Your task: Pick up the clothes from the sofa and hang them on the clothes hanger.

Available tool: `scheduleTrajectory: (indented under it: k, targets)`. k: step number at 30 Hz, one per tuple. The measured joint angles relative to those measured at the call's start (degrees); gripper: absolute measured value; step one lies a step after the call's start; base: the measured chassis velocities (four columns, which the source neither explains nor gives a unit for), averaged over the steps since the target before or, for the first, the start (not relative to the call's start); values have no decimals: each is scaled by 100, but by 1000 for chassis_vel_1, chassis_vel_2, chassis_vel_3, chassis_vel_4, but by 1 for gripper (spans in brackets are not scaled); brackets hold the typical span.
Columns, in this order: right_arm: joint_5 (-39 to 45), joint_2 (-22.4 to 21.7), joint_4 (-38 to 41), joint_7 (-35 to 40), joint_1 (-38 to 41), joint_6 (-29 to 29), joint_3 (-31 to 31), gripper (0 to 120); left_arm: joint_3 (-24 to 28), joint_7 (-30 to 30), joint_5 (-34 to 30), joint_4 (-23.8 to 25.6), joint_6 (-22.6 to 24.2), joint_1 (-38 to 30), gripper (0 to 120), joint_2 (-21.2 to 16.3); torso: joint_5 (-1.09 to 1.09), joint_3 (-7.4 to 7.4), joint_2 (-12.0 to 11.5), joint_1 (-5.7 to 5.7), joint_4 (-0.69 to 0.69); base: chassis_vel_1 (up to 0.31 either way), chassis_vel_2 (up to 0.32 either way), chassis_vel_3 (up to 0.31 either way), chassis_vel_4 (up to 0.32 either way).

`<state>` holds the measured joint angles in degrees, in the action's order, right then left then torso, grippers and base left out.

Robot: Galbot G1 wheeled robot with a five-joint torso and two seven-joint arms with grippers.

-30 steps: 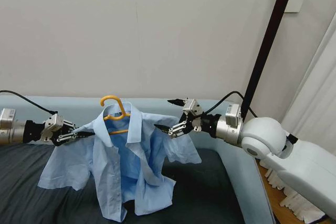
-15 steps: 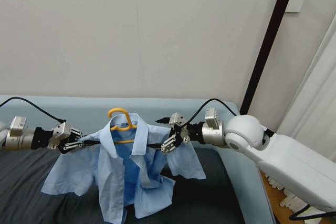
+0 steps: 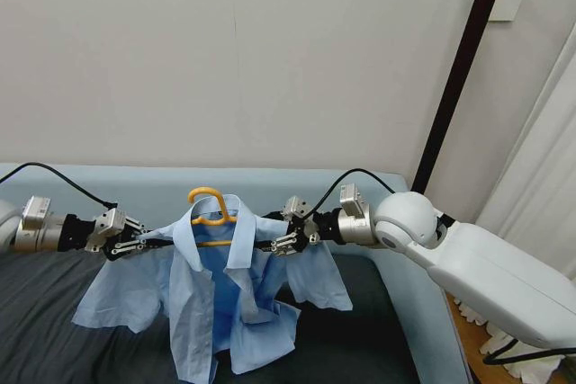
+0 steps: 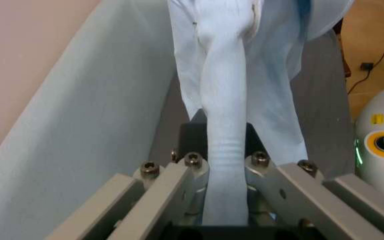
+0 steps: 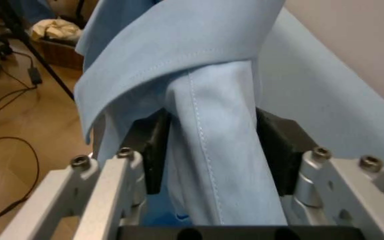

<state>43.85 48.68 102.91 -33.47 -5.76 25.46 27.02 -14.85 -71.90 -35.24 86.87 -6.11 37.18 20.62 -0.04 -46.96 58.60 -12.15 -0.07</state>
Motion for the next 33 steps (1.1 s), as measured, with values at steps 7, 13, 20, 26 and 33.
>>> scheduleTrajectory:
  k: [7,13,20,26,33]
  targets:
    - [-1,-20,3,-48,5,-2,16,18,257,-42,28,-55,-28,-245,1,87,0,0,0,0,0,0,0,0,0]
    - [-7,-40,43,-84,-60,-35,22,7,443,-29,42,-184,-149,-416,1,181,0,0,0,0,0,0,0,0,0]
    - [41,-55,66,195,-108,-32,-66,7,474,31,-92,-329,-344,-502,22,243,0,0,0,0,0,0,0,0,0]
    - [413,-116,193,844,-117,105,-367,7,143,92,-625,-455,-660,-561,45,177,0,0,0,0,1,0,0,0,0]
    - [1280,-309,518,1636,110,379,-511,7,-130,332,-1945,-381,-733,-665,68,81,1,0,0,0,-1,0,0,0,0]
